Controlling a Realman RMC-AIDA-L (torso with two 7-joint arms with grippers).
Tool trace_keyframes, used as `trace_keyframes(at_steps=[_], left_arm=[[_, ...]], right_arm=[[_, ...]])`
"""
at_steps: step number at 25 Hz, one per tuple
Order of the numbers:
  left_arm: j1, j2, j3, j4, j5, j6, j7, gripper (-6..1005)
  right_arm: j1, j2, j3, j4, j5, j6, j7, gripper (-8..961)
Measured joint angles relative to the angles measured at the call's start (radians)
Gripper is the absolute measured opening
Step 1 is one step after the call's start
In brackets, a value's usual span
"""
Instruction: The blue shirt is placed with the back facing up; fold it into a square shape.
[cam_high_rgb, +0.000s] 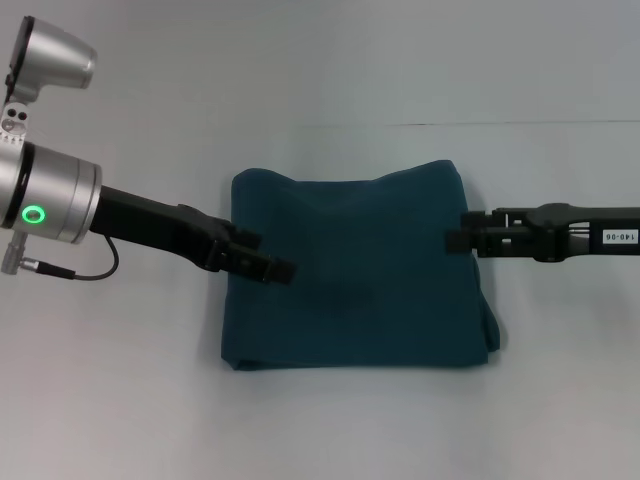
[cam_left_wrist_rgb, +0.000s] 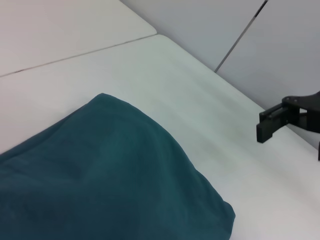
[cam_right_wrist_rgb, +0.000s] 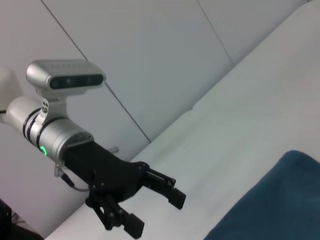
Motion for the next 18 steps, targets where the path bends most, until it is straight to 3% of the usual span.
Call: trace_keyframes(at_steps=[18], left_arm=[[-0.018,0.003,0.009,0.002,0.001,0.002,-0.022,938]], right_arm=[[-0.003,-0.016,-0.039,0.008,-0.029,-0.001,-0.029,774]])
